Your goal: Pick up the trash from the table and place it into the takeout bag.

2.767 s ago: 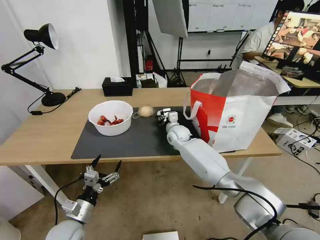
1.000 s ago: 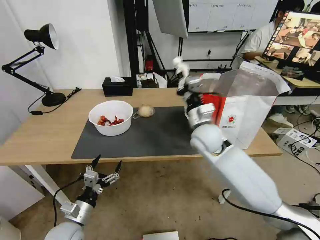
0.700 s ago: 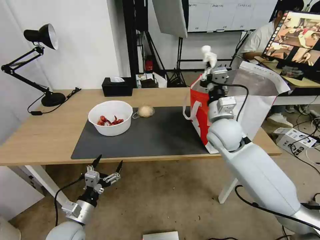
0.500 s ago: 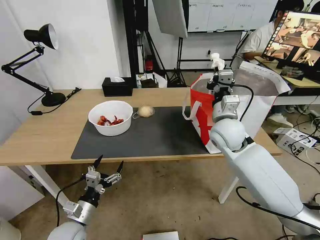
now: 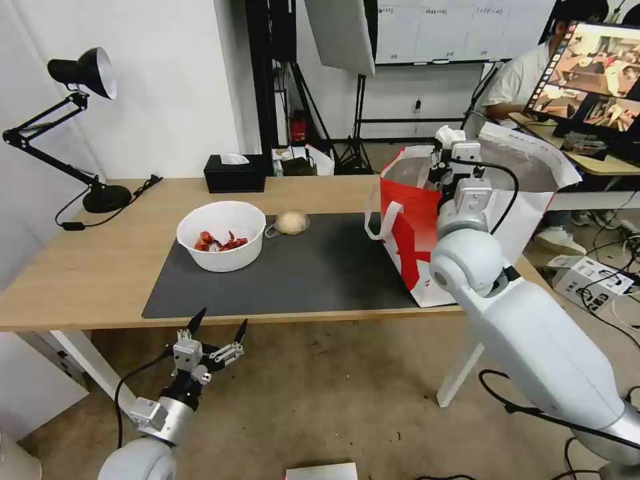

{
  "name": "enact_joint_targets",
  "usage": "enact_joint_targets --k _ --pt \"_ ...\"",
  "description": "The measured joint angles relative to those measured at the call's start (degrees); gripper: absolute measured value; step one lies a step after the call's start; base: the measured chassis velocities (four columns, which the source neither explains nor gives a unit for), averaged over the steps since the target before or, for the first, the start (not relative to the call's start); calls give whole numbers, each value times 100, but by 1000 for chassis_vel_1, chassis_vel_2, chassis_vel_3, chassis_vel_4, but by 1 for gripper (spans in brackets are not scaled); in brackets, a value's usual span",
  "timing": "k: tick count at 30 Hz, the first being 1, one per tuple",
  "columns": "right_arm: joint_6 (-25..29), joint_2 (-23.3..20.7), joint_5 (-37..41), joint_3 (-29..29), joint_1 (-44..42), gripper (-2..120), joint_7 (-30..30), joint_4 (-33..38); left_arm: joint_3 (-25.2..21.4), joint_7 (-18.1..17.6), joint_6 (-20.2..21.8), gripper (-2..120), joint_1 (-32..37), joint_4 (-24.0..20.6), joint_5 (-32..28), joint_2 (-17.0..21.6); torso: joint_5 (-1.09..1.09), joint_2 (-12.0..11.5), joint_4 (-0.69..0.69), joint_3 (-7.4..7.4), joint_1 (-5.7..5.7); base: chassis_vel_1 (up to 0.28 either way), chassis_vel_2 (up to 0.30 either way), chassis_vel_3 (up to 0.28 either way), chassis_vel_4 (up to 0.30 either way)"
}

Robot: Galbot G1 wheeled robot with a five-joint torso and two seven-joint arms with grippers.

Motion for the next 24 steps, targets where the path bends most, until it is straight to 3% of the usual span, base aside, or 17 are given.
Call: enact_joint_targets --k 11,16,24 --pt "-11 95 106 -34 -51 96 -95 8 -21 1 2 100 -27 33 -25 62 0 0 0 0 0 0 0 0 0" --pt "26 65 277 -38 -99 100 -228 131 -46 1 5 100 -33 13 -52 73 0 0 0 0 0 0 0 0 0" --pt "725 -175 1043 10 -173 100 -974 555 -114 1 6 100 -36 -35 -126 78 0 0 1 0 0 0 0 0 0"
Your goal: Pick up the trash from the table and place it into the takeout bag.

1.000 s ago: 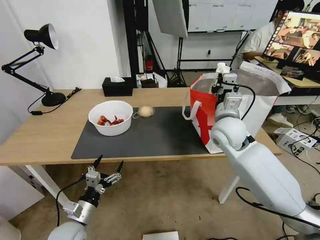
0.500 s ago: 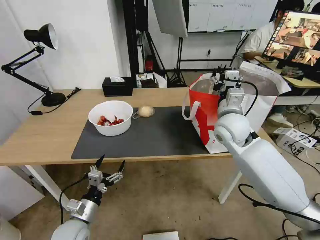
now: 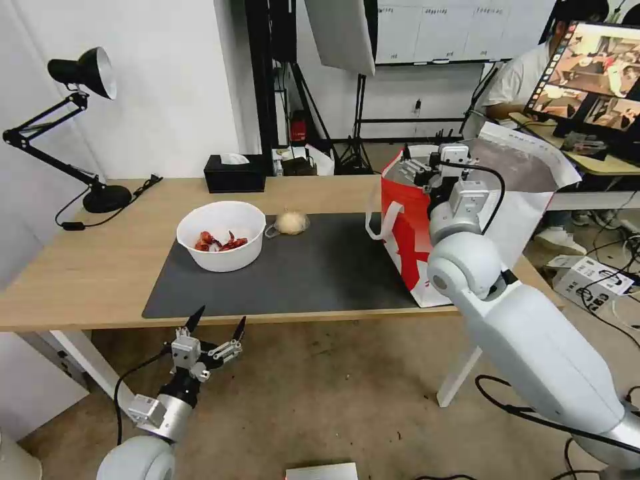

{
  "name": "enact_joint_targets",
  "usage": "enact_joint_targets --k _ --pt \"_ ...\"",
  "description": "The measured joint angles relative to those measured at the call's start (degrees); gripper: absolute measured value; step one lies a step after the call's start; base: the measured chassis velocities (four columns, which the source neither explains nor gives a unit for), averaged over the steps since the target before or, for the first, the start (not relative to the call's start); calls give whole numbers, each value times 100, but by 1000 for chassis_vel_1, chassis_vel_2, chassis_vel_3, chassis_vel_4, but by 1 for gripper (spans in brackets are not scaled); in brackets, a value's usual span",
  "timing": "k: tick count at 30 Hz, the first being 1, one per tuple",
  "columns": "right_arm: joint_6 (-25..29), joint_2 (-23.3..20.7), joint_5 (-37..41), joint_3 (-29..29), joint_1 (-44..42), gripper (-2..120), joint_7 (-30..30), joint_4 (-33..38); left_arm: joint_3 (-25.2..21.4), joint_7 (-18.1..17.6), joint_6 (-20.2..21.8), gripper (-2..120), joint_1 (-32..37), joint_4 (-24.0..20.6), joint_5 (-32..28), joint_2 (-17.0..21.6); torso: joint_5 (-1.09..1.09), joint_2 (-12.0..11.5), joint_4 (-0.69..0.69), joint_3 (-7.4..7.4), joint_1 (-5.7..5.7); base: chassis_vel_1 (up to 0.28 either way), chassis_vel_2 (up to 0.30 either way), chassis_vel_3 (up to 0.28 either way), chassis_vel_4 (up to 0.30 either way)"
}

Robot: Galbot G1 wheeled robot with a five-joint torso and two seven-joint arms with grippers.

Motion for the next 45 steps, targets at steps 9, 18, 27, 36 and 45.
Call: enact_joint_targets --k 9,18,27,36,45 --pt "494 -522 694 295 -966 100 -1544 670 -20 1 -12 100 16 -36 -5 -7 0 0 0 0 0 0 0 0 0" --pt "642 -788 270 1108 -2952 100 -2381 1510 -30 6 -102 100 32 -33 -6 -60 -3 0 0 -1 0 0 0 0 0" --pt "1249 -475 -875 1843 -4827 100 -2771 1784 -63 31 -132 100 134 -27 35 -68 0 1 -1 -1 -1 0 0 0 0" --pt "1741 -6 -1530 1900 -5595 100 -2905 1465 -50 36 -143 100 190 -20 123 -151 0 1 -1 -1 -1 0 0 0 0" --pt "2092 478 -2006 1759 -5944 100 -3008 854 -51 45 -142 100 321 -31 257 -165 0 0 -1 -1 0 0 0 0 0"
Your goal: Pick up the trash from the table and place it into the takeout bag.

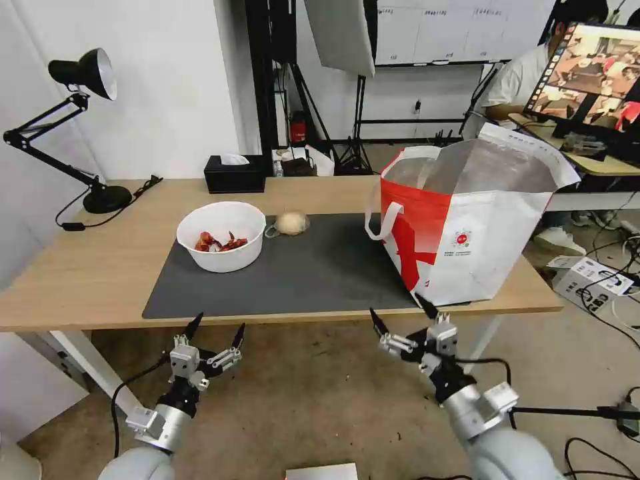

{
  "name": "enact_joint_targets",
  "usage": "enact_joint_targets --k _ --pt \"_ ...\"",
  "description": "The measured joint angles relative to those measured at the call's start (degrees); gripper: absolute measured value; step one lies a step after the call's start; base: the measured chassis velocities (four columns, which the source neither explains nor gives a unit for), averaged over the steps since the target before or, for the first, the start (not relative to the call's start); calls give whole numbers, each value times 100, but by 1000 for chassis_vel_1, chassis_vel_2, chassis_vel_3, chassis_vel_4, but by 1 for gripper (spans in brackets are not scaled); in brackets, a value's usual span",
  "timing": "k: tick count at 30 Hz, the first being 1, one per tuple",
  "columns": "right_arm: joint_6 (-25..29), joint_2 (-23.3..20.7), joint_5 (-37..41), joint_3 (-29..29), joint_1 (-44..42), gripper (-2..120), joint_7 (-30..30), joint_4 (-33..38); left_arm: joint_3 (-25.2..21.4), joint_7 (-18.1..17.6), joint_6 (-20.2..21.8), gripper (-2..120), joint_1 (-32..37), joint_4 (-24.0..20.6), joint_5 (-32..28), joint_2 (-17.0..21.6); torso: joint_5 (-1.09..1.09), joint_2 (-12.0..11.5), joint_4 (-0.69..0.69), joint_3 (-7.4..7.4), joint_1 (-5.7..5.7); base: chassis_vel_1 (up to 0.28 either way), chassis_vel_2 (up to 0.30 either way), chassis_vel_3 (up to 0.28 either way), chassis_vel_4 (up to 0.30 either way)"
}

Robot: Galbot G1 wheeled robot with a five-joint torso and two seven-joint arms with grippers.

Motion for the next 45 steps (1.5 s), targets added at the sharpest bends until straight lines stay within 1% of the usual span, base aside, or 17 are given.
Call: enact_joint_targets --k 4,16,20,23,39,43,45 --pt "59 110 -45 -40 33 100 -2 -209 0 3 0 100 34 21 25 -41 0 0 0 1 0 0 0 0 0" --pt "49 163 -56 -121 116 100 51 -248 -68 -12 0 100 100 37 119 -58 0 0 0 1 0 0 0 0 0" --pt "35 159 -64 -129 132 100 73 -247 -132 -130 12 100 186 37 224 -50 0 0 0 0 0 0 0 0 0" --pt "27 162 -82 -139 139 100 118 -244 -169 -314 80 100 263 36 395 -78 0 0 0 1 0 0 0 0 0" --pt "-92 149 -76 -248 314 100 207 -156 -182 -353 102 100 404 12 518 -184 0 0 0 1 0 0 0 0 0" --pt "-228 52 -33 -389 593 100 271 -91 -182 -348 98 100 401 13 521 -182 0 0 0 1 0 0 0 0 0" --pt "-422 -3 51 -546 970 100 315 -76 -177 -341 94 100 396 22 523 -179 0 0 0 1 0 0 0 0 0"
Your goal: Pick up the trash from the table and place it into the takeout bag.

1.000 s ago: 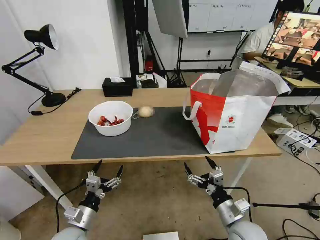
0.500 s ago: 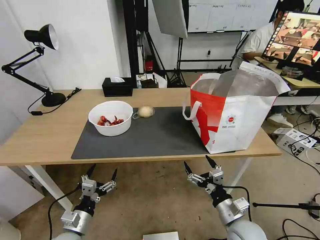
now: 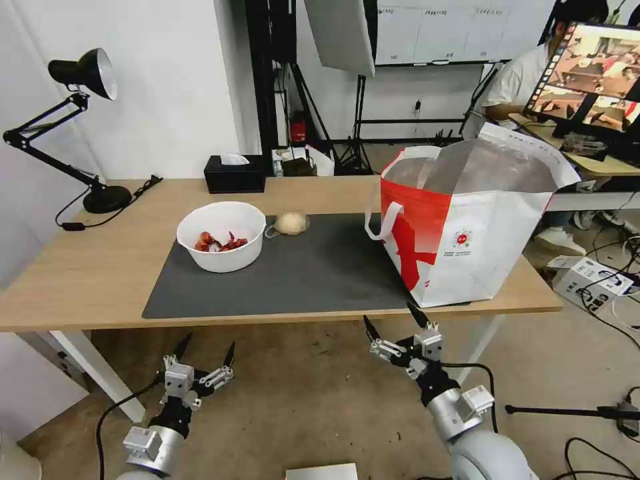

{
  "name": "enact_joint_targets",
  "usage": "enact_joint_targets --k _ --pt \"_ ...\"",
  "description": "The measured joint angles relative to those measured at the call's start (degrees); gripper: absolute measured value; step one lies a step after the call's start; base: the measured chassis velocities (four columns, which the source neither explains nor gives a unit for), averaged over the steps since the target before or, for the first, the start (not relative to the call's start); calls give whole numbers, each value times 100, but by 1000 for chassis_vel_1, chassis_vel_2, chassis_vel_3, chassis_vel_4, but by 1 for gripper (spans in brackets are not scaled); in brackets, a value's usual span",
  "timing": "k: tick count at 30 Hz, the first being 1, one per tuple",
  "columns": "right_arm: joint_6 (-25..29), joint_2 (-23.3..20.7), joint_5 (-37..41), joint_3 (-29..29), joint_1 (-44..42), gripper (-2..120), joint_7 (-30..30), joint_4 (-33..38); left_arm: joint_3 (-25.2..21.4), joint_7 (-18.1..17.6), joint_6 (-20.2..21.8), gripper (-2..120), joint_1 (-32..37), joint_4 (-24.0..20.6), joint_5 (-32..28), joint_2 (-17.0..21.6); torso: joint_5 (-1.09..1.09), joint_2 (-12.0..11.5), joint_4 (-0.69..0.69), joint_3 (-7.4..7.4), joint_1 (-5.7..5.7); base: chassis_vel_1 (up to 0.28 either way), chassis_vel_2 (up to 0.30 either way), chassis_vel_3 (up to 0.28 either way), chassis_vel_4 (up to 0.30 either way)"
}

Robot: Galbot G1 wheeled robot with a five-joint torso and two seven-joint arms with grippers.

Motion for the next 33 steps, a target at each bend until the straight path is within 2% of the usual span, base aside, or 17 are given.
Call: enact_joint_targets --k 6,9,10,13,14,21,30,33 --pt "-406 -137 205 -467 796 100 115 -45 28 29 -19 100 -9 16 36 4 0 0 0 0 0 0 0 0 0" --pt "-632 -178 352 -987 1606 100 236 -215 33 39 -19 100 -27 21 42 17 0 0 0 0 0 0 0 0 0" --pt "-632 -178 352 -987 1606 100 236 -215 33 39 -19 100 -27 21 42 17 0 0 0 0 0 0 0 0 0" --pt "-793 -87 541 -1501 2521 100 369 -542 11 34 -16 100 -32 22 41 46 0 0 1 0 0 0 0 0 0" --pt "-793 -87 541 -1501 2521 100 369 -542 11 34 -16 100 -32 22 41 46 0 0 1 0 0 0 0 0 0" --pt "-963 132 1151 -2402 4185 100 686 -1504 -24 19 0 100 -52 67 -20 117 -1 0 0 1 0 0 0 0 0" --pt "-1103 546 2125 -2849 5288 100 1115 -2543 -29 12 0 100 -40 100 -31 103 0 0 2 1 1 0 0 0 0" --pt "-1123 813 2369 -3017 5812 100 1160 -3289 -58 10 -2 100 -59 134 -64 122 -1 -1 0 0 0 0 0 0 0"
